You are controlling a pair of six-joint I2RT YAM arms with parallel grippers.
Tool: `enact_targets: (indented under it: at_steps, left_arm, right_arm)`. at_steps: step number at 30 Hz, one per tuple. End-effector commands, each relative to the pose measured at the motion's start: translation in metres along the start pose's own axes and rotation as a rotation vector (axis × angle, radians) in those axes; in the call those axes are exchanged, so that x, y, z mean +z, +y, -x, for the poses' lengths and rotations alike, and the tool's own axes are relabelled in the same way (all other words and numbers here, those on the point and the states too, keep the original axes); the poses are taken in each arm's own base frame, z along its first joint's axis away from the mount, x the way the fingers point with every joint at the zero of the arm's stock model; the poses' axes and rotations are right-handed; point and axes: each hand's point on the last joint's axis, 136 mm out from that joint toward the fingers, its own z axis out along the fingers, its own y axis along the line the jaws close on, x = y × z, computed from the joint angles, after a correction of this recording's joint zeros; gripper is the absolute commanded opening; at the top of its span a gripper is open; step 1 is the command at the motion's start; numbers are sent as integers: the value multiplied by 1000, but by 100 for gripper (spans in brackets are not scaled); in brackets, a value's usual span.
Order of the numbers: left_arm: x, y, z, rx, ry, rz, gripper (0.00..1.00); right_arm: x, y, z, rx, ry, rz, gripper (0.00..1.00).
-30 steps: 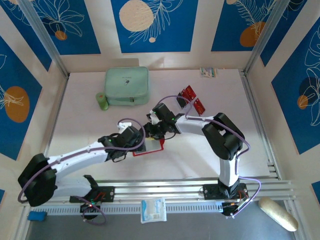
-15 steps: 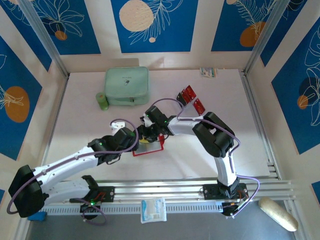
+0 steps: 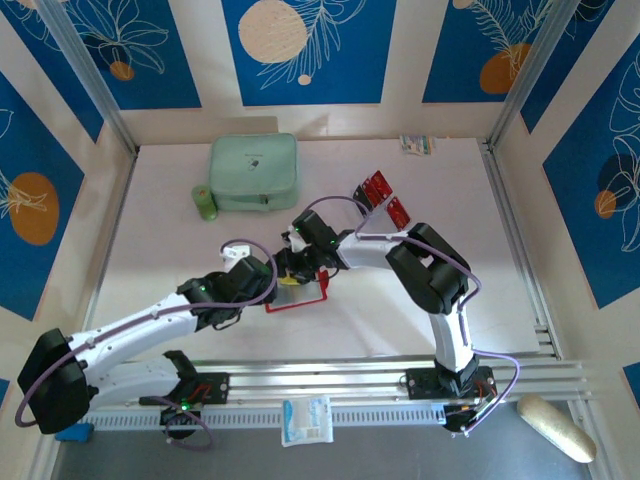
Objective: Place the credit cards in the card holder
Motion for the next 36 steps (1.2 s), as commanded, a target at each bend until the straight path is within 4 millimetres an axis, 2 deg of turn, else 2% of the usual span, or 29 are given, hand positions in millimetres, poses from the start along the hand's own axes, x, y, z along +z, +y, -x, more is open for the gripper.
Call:
enact_targets:
  at_steps: [1,7,10,15,21,25,29,36]
  left_arm:
    - [4,3,2,-11,-10,19,100]
    - [9,-8,7,2,-12,6,100]
    - [14,-16,10,13,-5,1,100]
    - [28,-30,13,31,11,-5,100]
    - [46,-50,21,82,34,3,100]
    - [55,-45,12,118,80,58,100]
    - [56,-28,-3,115,101,101,100]
    - [53,-1,-22,92,118,155,100]
  right_arm:
    - [-21,22,12,-17,-24,40,56]
    - [-41,25,24,-25,-56,46,55]
    - [-61,25,36,-43,-88,28,54]
    - [-108,14,61,-85,-164,-72,53]
    - [-143,-3,76,-72,-213,-116,52]
    - [-166,-14,86,-102,-252,-194,52]
    - [-187,-32,96,-138,-269,-312,51]
    - [-212,-69,117,-182,-268,-557,49]
